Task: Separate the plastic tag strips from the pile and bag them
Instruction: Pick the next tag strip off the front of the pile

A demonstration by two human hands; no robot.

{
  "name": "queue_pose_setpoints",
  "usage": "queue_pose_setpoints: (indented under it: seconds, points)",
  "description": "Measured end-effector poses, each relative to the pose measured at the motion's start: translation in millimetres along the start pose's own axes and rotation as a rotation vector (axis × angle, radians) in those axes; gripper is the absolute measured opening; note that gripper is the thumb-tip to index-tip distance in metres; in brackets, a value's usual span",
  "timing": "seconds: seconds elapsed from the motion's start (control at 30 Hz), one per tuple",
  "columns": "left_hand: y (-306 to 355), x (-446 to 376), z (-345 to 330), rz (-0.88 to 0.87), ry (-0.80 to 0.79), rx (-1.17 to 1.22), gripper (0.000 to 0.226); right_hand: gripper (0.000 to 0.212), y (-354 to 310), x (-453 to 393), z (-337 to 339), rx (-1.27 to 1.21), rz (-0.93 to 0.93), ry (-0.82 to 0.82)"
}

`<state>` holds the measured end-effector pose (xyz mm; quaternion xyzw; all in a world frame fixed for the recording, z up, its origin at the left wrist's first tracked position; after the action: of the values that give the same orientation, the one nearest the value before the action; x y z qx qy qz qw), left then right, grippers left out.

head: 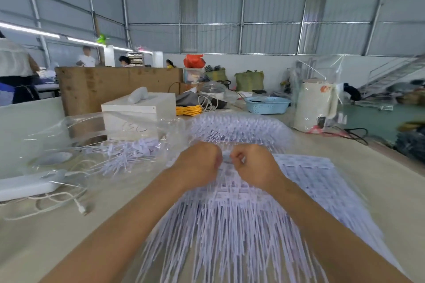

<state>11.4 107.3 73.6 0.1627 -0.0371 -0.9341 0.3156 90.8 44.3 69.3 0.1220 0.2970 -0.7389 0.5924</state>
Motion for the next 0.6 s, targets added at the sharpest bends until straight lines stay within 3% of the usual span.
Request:
queue_pose_setpoints:
  seconds: [0.13, 0.23, 0.37, 0.47, 0.53, 0.6]
  points:
    - [50, 7, -48, -0.158, -0.136, 0.064, 0.040, 0.016, 67, 65, 42, 0.057, -0.223, 0.019]
    - [61, 1, -56, -0.137, -0.049, -0.034, 0.050, 0.018, 85, 95, 49, 0.147, -0.232, -0.043]
    - [65, -6, -58, -0.087, -0.056, -0.062, 0.045, 0.023, 78, 98, 41, 0.126, -0.131, -0.093]
    - [69, -8, -43, -0.057, -0.008, -0.004, 0.029, 0.027, 79, 97, 39, 0.142, -0.135, -0.068]
    - [73, -8, -34, -0.077, -0.038, 0.075, 0.022, 0.026, 75, 94, 49, 0.145, -0.115, 0.035]
    - [81, -6, -25, -0.118, -0.110, 0.187, 0.014, 0.024, 69, 92, 63, -0.021, -0.104, 0.194]
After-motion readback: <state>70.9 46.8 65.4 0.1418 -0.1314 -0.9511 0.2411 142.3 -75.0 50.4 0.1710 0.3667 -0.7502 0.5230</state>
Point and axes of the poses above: each hand's wrist, its own x-axis away from the middle knuckle, its own z-axis out of the back of the hand, y = z × x, the point moved 10 cm from there along -x, towards the middle knuckle, and after that the axes turned 12 degrees about z, right-handed, at the moved point
